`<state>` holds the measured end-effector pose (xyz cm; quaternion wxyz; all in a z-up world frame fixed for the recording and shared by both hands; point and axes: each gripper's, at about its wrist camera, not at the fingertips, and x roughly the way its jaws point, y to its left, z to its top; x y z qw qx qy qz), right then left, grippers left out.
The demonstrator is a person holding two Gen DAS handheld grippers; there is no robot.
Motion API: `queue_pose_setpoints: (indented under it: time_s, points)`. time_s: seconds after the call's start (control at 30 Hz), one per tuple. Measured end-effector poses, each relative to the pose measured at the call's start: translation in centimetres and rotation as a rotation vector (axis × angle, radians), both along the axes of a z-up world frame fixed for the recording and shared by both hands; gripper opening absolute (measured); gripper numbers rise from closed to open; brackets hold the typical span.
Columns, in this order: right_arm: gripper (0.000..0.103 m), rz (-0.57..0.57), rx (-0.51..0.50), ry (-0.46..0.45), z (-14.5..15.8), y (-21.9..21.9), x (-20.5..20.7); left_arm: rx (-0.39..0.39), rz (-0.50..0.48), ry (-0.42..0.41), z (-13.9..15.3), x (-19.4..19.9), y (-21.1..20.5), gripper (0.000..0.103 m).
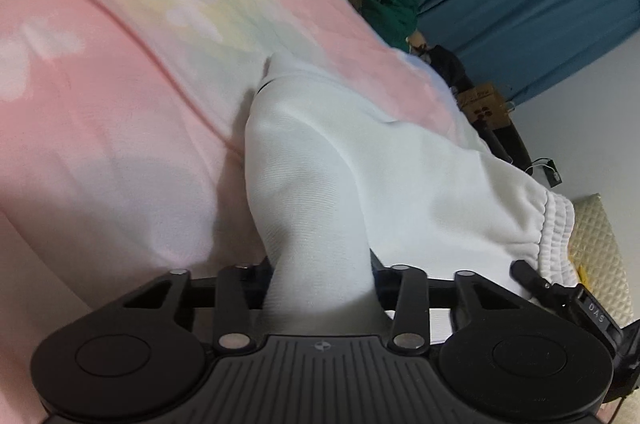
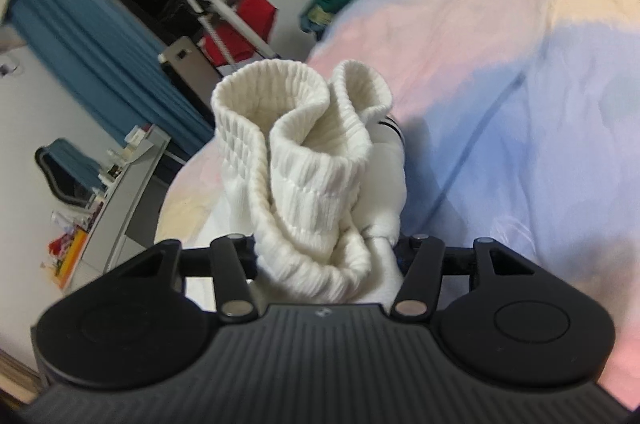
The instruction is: Fold clothes
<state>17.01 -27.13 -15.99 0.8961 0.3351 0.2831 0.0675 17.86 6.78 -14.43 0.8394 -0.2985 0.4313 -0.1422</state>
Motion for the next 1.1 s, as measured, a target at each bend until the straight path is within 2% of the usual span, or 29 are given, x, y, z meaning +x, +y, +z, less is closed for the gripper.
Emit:
queue_pose_setpoints:
  time_s: [0.2,0.33,0.5,0.63,0.77,0.9,0.97,1.1]
  points:
    - [0.050,0.019,0.009,-0.115,3.2,-0.8,-0.3,0.007,-0.003,-0.048,3.6,-0.6,-2.5,0.034]
    - [0.050,-0.011,0.029,-0.191,5.9,-3.2,0.2,0.020,-0.031,-0.087,7.0,1.0,-6.2,0.034]
    - [0.050,-0.100,0.044,-0.282,8.8,-8.2,2.4,-0.011,-0.060,-0.137,10.0,6.8,-12.9,0.034]
    - [0.049,-0.190,0.061,-0.376,9.0,-13.6,4.7,-0.016,-0.100,-0.213,11.1,12.3,-20.1,0.034]
    - [0.049,-0.301,0.143,-0.445,6.4,-19.6,7.3,-0.006,-0.168,-0.278,11.0,18.6,-27.9,0.034]
    - [0.049,-0.418,0.205,-0.496,2.3,-24.8,9.7,0.057,-0.271,-0.312,8.3,23.4,-35.1,0.034]
    - [0.049,-0.485,0.231,-0.482,-1.0,-26.6,10.1,0.097,-0.303,-0.299,5.8,25.2,-38.0,0.035]
    - [0.050,-0.571,0.333,-0.320,-8.0,-28.7,10.3,0.239,-0.355,-0.211,-0.6,26.7,-42.2,0.037]
